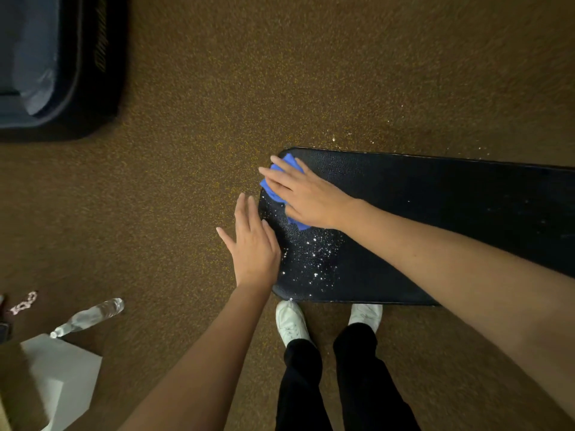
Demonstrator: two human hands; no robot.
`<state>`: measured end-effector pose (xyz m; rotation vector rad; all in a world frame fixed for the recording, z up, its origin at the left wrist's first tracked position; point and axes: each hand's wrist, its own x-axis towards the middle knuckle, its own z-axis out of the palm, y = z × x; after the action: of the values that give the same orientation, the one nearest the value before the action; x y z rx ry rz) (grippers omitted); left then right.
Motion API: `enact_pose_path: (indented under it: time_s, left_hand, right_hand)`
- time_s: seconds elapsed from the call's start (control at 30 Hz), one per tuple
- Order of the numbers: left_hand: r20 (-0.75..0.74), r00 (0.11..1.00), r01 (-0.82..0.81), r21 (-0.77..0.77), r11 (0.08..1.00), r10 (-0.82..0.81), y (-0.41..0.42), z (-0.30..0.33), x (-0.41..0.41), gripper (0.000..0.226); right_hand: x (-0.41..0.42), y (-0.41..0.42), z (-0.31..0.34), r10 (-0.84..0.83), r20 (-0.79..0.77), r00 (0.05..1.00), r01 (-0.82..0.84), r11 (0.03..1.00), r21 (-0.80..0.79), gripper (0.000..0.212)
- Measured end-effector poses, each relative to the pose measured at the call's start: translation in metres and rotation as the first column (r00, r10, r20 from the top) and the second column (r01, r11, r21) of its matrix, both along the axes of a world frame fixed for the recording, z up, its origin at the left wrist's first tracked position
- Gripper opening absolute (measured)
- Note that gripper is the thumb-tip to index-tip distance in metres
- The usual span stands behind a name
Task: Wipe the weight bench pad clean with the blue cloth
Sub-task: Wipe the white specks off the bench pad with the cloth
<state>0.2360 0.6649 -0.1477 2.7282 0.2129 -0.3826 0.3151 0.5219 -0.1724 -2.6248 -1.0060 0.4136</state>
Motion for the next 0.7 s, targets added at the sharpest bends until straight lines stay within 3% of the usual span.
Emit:
enact_pose_path:
  time_s: [0.07, 0.2, 0.37, 0.5, 0.6, 0.7]
  left_hand:
    - [0.013, 1.000, -0.004, -0.003, 1.000, 0.004, 0.002, 0.003, 0.002, 0.053]
    - [0.053, 0.998, 0.016, -0.004, 1.000, -0.016, 0.001, 0.001, 0.003, 0.060]
    - [0.102, 0.995, 0.030, -0.062, 0.998, -0.023, -0.006, 0.003, 0.005, 0.066]
    - [0.114, 0.991, 0.084, -0.127, 0.988, -0.069, -0.023, 0.004, 0.021, 0.067]
    - [0.105, 0.984, 0.152, -0.042, 0.987, -0.147, -0.046, -0.002, 0.039, 0.065]
    - [0.039, 0.992, 0.113, 0.148, 0.982, -0.120, -0.071, -0.015, 0.051, 0.066]
  right_hand:
    - [0.005, -0.011, 0.002, -0.017, 0.022, 1.000, 0.018, 0.999, -0.029, 0.065]
    - [0.022, -0.002, 0.006, -0.300, -0.041, 0.953, 0.300, 0.954, -0.002, 0.060]
    - [0.003, 0.006, 0.009, -0.092, -0.156, 0.983, 0.109, 0.989, 0.103, 0.059]
    - [-0.006, -0.039, 0.019, -0.321, -0.163, 0.933, 0.352, 0.910, 0.219, 0.055]
    - [-0.022, -0.076, 0.018, -0.478, -0.126, 0.869, 0.491, 0.864, 0.112, 0.058]
    - [-0.040, -0.093, 0.012, -0.506, -0.108, 0.856, 0.512, 0.858, 0.031, 0.056]
